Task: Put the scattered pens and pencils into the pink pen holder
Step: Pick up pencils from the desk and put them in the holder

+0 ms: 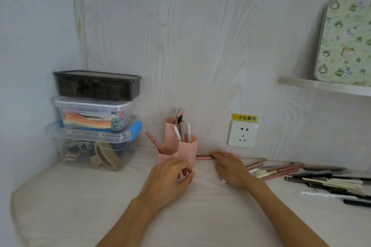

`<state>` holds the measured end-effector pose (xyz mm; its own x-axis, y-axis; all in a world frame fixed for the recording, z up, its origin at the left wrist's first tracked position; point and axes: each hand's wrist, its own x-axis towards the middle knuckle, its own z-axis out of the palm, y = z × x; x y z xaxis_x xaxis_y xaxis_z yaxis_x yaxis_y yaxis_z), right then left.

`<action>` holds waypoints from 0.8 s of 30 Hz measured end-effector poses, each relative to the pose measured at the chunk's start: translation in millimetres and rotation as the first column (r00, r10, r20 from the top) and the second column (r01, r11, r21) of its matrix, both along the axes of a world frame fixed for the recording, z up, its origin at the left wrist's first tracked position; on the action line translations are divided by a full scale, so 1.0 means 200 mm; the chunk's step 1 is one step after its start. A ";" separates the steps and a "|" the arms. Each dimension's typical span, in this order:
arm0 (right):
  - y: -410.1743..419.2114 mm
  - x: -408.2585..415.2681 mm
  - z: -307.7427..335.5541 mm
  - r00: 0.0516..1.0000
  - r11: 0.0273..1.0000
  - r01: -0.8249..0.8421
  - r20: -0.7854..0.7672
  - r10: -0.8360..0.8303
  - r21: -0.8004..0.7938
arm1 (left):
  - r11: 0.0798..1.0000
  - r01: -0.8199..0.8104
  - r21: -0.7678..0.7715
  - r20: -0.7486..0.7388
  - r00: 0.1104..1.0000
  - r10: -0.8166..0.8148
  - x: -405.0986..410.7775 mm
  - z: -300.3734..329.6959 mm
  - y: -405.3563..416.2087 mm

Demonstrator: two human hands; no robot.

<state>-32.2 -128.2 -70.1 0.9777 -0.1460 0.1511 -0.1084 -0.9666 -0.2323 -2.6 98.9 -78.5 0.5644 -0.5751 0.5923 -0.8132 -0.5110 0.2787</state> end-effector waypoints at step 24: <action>-0.10 -0.21 0.03 0.982 0.937 -0.091 0.188 0.028 0.338 | 0.703 -0.257 0.663 0.167 0.966 0.196 -0.08 0.15 -0.42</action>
<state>-73.5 -147.2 -63.3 0.9479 -0.1622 0.2742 0.0206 -0.8276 -0.5610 -17.9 15.3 -48.8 0.7006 -0.6986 0.1452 -0.6510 -0.7091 -0.2707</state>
